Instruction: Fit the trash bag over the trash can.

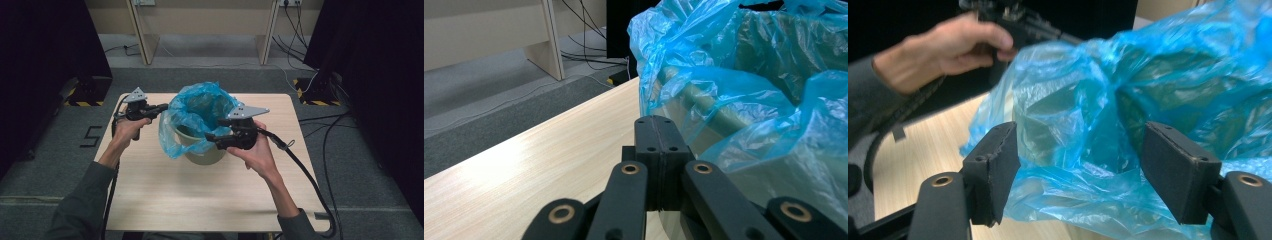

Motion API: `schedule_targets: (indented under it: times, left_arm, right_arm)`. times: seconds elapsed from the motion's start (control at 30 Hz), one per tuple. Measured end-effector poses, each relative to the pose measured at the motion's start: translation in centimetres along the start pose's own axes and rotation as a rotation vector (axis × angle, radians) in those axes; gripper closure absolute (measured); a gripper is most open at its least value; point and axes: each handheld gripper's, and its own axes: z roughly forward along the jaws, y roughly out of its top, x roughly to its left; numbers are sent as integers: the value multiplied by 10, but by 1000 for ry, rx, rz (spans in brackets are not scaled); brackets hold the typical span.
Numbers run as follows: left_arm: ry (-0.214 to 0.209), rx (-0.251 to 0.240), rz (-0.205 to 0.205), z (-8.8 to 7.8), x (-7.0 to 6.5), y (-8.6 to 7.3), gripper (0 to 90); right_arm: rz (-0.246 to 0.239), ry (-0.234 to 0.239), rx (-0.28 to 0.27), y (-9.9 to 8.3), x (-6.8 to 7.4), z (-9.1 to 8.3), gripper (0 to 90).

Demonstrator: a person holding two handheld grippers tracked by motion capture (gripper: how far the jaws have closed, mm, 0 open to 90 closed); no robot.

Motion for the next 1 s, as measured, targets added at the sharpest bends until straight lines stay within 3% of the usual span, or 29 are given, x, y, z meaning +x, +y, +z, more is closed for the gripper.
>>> schedule_targets:
  times: [0.07, 0.13, 0.23, 0.3, 0.43, 0.63, 0.83, 0.93, 1.0]
  left_arm:
    - [0, -2, 0, -1, 0, 0, 897]
    - [-3, -3, 0, -2, -1, 0, 897]
    - [-5, -6, 2, -4, -1, 0, 897]
    - [-5, -7, 0, -6, 0, -1, 897]
    - [4, -14, -11, -9, 3, -2, 897]
    - [20, -7, 5, -12, 4, -5, 897]
    - [17, 10, 0, -6, 4, -10, 898]
    - [13, 27, 16, -4, 2, -12, 897]
    - [8, 32, 21, -6, 2, -14, 897]
  right_arm:
    - [-21, -15, 31, -3, 2, 3, 360]
    - [-34, -30, 41, -7, 2, 4, 483]
    - [-67, -15, 45, -9, 2, 2, 695]
    - [-85, -16, 60, -11, 3, -1, 788]
    - [-97, 2, 36, -16, 4, -13, 886]
    - [-112, -4, 70, -42, 4, -23, 900]
    - [-80, -10, 111, -67, -2, -11, 897]
    - [-75, -26, 145, -73, -6, -4, 831]
    - [-60, -34, 155, -75, -7, -5, 734]
